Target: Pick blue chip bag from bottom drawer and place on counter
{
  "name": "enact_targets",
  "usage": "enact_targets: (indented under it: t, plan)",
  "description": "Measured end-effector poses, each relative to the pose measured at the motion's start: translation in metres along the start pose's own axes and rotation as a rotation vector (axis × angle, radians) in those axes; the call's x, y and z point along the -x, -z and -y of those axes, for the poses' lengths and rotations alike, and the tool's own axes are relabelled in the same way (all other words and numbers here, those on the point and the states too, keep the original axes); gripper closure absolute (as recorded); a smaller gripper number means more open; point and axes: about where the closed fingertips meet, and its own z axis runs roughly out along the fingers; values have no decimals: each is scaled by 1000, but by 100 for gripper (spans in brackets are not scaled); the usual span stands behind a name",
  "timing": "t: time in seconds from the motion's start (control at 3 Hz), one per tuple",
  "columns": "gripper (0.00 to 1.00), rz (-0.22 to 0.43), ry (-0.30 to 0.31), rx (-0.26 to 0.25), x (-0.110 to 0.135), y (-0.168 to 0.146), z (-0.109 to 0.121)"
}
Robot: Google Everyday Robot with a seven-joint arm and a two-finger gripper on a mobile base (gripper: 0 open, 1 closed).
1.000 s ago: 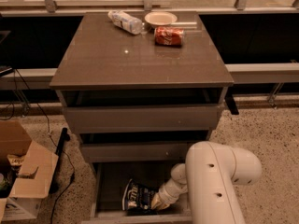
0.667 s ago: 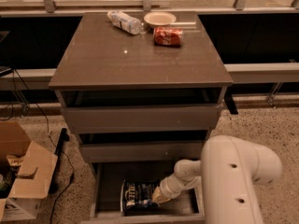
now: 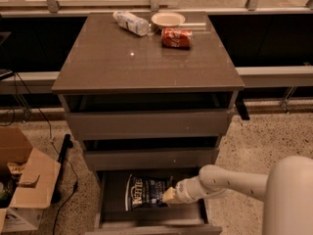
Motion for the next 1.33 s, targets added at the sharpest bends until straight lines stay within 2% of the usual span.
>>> enact_targets:
  t: [0.33,0.67,1.0,1.33]
  plan:
    - [100,4,87,61,-7,64,-25]
    - [100,-15,169,61,-26,139,-54]
    - [100,-4,297,39,-24,218,-97]
    - [100,55,453,-67,0,302,-152]
